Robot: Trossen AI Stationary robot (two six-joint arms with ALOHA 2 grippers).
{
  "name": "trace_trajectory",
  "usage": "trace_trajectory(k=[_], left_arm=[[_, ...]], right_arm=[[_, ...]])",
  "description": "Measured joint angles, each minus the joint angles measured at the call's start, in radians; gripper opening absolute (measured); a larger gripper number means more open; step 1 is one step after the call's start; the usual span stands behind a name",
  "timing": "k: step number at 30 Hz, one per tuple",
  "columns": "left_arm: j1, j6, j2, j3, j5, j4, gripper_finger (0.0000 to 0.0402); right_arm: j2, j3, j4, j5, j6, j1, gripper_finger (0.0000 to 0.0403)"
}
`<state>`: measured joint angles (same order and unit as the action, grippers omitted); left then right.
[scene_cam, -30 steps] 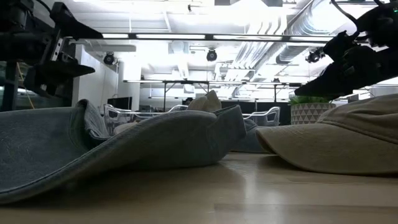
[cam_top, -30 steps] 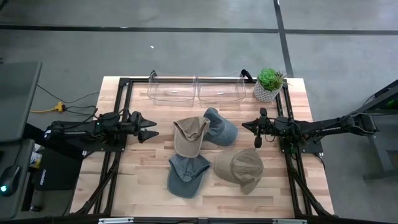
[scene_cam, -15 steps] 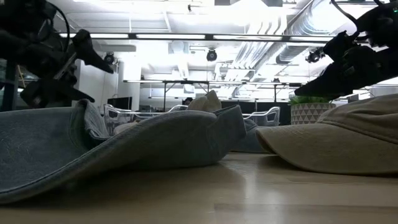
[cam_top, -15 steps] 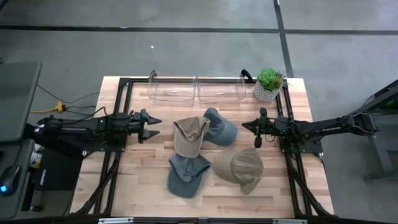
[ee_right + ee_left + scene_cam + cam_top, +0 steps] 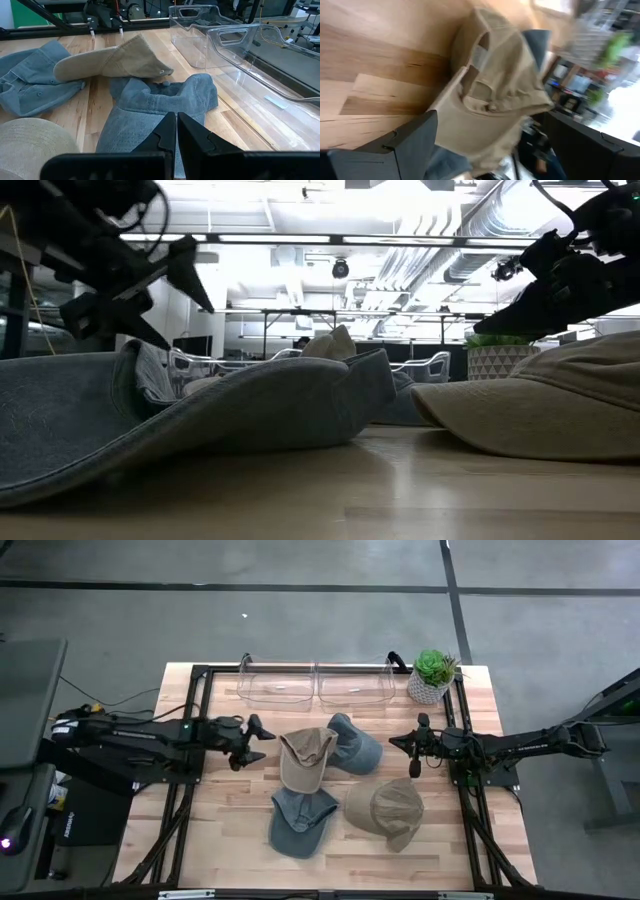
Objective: Pick & Place hat
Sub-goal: Put the top brown cap into the left transparent bin
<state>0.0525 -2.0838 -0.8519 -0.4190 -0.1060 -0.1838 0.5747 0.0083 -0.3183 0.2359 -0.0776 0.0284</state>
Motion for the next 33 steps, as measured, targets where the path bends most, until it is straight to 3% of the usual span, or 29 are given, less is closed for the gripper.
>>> trace_trajectory(k=[6, 14, 25, 33], left_arm=[[0.000, 0.028, -0.235, -0.146, 0.025, -0.074, 0.0349], [0.077, 0.145, -0.436, -0.281, 0.163, -0.057, 0.0349], [0.211, 0.267, -0.491, -0.394, 0.282, -0.301, 0.0349], [0.256, 0.316, -0.491, -0.415, 0.317, -0.321, 0.0349]], right_arm=[[0.000, 0.000, 0.000, 0.000, 0.000, 0.000, 0.0012], [0.000, 0.000, 0.000, 0.000, 0.000, 0.000, 0.0012], [0.000, 0.000, 0.000, 0.000, 0.000, 0.000, 0.0012], [0.000, 0.000, 0.000, 0.000, 0.000, 0.000, 0.0012]])
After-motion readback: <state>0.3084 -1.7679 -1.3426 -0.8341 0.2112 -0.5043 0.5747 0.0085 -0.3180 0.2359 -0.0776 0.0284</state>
